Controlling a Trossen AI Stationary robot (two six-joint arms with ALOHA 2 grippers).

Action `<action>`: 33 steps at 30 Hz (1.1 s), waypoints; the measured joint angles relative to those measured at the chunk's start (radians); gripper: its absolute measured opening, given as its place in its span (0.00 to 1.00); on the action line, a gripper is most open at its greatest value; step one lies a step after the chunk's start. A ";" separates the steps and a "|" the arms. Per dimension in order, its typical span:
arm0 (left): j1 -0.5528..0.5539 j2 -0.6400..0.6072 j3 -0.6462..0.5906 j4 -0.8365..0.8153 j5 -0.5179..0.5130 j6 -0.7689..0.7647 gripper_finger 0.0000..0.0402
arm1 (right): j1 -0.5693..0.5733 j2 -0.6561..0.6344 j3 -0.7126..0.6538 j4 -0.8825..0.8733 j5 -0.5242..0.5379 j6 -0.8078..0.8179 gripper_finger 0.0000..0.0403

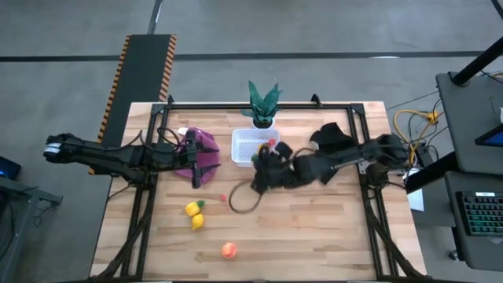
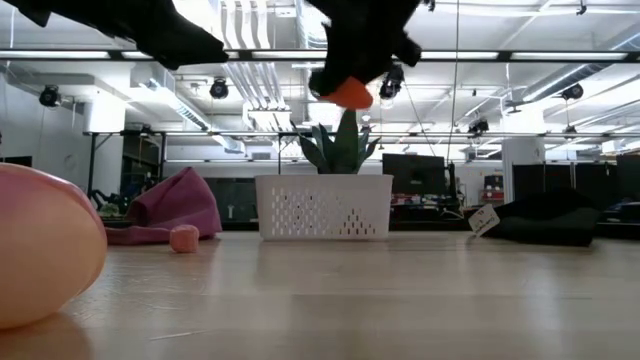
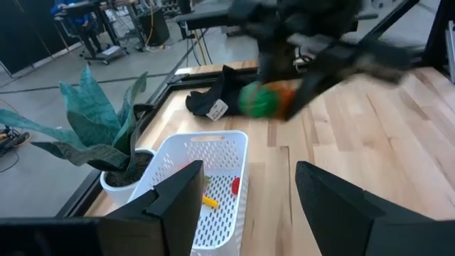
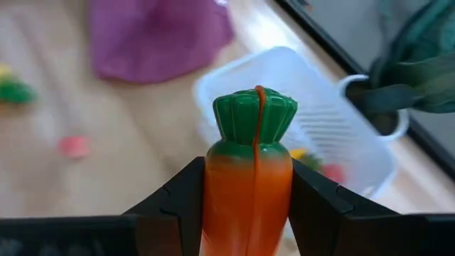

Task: Build produce basket
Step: Put the carrot into the white basket

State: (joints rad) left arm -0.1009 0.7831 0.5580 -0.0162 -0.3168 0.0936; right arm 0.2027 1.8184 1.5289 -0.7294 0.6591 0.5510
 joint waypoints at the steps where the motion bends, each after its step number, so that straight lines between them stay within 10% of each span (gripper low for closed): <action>1: 0.000 -0.002 0.001 0.002 0.000 -0.001 0.52 | -0.021 0.000 -0.005 0.000 -0.001 -0.017 0.38; 33: 0.000 0.000 0.022 0.062 -0.002 0.132 0.52 | -0.380 0.009 -0.263 0.297 -0.199 -0.219 0.42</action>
State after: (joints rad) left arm -0.1005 0.7830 0.5800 0.0456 -0.3191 0.2254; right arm -0.1776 1.8271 1.2659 -0.4328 0.4602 0.3321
